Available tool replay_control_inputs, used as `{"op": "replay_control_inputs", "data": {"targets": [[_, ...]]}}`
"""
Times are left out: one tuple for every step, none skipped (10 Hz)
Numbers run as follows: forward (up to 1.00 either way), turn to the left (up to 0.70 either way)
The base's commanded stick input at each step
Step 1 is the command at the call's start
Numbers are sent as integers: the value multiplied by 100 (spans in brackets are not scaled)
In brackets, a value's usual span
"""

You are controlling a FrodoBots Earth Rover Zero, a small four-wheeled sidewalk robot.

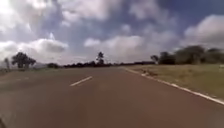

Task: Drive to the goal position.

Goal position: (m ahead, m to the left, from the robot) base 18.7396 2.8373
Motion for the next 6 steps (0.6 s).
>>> {"op": "replay_control_inputs", "data": {"targets": [[100,0],[100,0],[100,0],[100,0],[100,0],[100,0]]}}
